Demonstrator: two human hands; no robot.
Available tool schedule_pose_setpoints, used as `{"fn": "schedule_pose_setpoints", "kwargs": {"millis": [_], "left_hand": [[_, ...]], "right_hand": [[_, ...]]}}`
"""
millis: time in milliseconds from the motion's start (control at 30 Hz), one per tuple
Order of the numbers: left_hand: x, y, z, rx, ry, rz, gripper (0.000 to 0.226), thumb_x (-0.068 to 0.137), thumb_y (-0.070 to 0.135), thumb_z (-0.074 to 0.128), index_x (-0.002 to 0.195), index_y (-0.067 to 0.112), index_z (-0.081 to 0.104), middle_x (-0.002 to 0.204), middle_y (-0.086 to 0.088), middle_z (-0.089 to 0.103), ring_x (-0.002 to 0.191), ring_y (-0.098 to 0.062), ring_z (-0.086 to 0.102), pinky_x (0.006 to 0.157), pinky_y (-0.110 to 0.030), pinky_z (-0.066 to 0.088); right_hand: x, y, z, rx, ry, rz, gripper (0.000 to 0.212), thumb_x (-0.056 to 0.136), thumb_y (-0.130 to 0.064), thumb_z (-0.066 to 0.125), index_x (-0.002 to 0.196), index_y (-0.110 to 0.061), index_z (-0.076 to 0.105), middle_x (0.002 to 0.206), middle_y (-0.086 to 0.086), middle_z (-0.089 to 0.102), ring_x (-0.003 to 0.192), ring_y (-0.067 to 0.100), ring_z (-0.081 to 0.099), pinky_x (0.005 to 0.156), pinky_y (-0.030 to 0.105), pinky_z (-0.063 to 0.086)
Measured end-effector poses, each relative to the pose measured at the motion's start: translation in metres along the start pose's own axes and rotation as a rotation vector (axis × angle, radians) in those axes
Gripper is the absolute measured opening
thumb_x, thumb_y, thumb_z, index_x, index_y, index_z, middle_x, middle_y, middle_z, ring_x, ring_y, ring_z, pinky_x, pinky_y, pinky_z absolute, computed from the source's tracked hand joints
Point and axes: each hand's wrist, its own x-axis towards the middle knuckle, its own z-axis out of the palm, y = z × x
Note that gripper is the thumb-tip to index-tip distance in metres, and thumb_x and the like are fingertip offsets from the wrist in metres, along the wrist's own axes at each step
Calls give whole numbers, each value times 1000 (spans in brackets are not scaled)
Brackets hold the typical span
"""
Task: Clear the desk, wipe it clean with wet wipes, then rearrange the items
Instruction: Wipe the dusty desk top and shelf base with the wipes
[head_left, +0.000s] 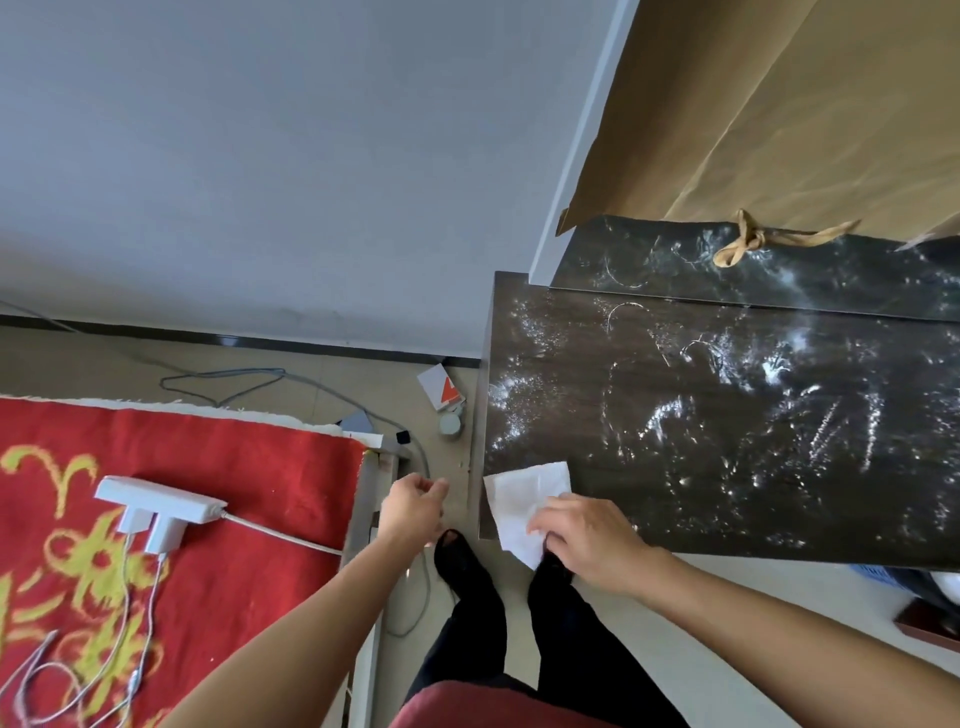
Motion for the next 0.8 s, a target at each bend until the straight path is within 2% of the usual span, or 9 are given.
{"fn": "schedule_pose_setpoints", "kwargs": {"millis": [133, 233, 300, 367, 433, 500, 567, 700, 800], "left_hand": [[1, -7, -8, -14, 27, -29, 19, 91, 24, 56, 85, 6, 58, 66, -11, 63, 51, -24, 61, 51, -35, 54], [-2, -8, -6, -35, 31, -36, 19, 92, 24, 56, 86, 5, 59, 63, -7, 60, 53, -23, 59, 51, -34, 53], [-5, -6, -3, -57, 41, -38, 19, 92, 22, 56, 89, 4, 59, 64, -7, 59, 53, -22, 57, 47, -30, 48], [-5, -5, 3, -88, 45, -47, 19, 92, 21, 55, 91, 2, 58, 65, -8, 58, 49, -20, 55, 44, -25, 44], [-4, -3, 11, -91, 24, -59, 18, 92, 21, 54, 91, 4, 58, 67, -9, 59, 48, -20, 55, 44, -25, 43], [-3, -1, 19, -82, 11, -53, 18, 91, 21, 53, 90, 4, 58, 67, -10, 60, 51, -23, 57, 45, -26, 44], [0, 4, 27, -76, 14, -37, 18, 90, 22, 53, 87, 5, 58, 68, -10, 61, 53, -24, 57, 45, -27, 45], [11, 17, 38, -34, 63, 15, 23, 90, 33, 53, 82, 12, 58, 78, -10, 67, 73, -30, 65, 70, -39, 57], [16, 29, 47, 26, 111, 53, 35, 94, 39, 42, 85, 7, 55, 86, -11, 64, 86, -33, 60, 76, -38, 50]], "right_hand": [[40, 5, -38, 39, 47, 171, 20, 87, -23, 56, 107, -21, 60, 103, -2, 64, 95, 24, 57, 66, 29, 32], [56, 7, -47, -277, 224, 142, 32, 67, -8, 70, 93, -16, 53, 94, 2, 54, 86, 26, 51, 62, 32, 38], [52, 7, -38, -306, 280, 39, 38, 59, 0, 71, 89, -14, 51, 90, 5, 52, 79, 26, 50, 57, 35, 43], [48, 6, -24, -154, 253, -16, 28, 71, -11, 70, 94, -13, 54, 96, 5, 52, 83, 25, 53, 56, 36, 49], [45, 9, -12, -20, 150, 51, 29, 80, -28, 68, 103, -15, 56, 108, 3, 50, 96, 23, 51, 65, 38, 51], [44, 15, -3, 39, 148, 14, 16, 80, -19, 66, 93, -12, 60, 102, 6, 54, 91, 28, 54, 64, 40, 52], [44, 25, -7, 175, 198, 35, 10, 76, -3, 64, 82, -10, 61, 88, 6, 55, 77, 27, 56, 60, 34, 47], [73, 40, -69, 167, 426, 106, 14, 78, 4, 64, 84, -9, 61, 85, 5, 54, 68, 22, 52, 61, 29, 41], [119, 44, -120, -28, 505, 69, 14, 80, 5, 62, 89, -5, 62, 91, 11, 55, 72, 23, 49, 56, 29, 41]]}}
